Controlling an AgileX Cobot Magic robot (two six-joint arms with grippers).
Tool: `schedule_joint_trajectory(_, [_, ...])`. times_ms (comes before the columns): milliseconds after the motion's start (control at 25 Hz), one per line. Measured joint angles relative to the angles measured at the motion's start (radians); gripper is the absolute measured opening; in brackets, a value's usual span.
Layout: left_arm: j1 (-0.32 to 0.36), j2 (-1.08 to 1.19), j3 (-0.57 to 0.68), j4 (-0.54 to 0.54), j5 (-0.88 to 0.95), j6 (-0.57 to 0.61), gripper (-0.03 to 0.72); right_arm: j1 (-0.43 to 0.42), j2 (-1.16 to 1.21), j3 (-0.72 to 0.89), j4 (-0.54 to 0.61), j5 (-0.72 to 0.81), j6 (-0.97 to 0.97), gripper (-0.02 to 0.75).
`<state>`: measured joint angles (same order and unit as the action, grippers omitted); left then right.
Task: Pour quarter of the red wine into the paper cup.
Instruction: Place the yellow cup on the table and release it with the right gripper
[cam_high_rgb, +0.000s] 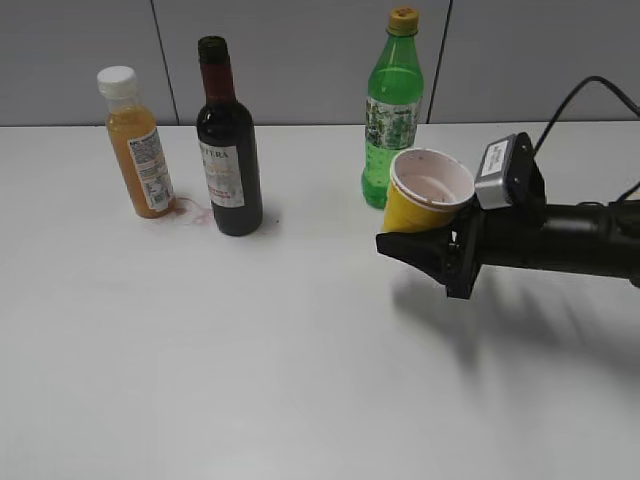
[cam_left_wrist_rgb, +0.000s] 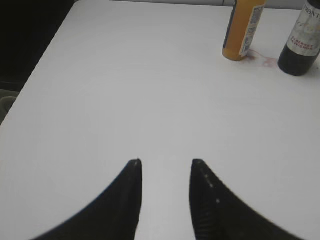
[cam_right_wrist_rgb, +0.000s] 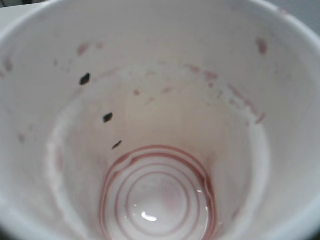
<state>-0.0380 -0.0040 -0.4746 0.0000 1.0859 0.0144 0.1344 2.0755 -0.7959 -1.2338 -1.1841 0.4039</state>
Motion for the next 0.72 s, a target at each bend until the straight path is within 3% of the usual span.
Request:
schedule_joint_trajectory(240, [0.0, 0.0, 0.0, 0.0, 0.0, 0.0, 0.238, 0.107, 0.129, -0.137, -0.066, -0.02, 0.026, 0.449])
schedule_joint_trajectory(720, [0.0, 0.0, 0.0, 0.0, 0.0, 0.0, 0.238, 0.336, 0.266, -0.316, -0.032, 0.049, 0.069, 0.447])
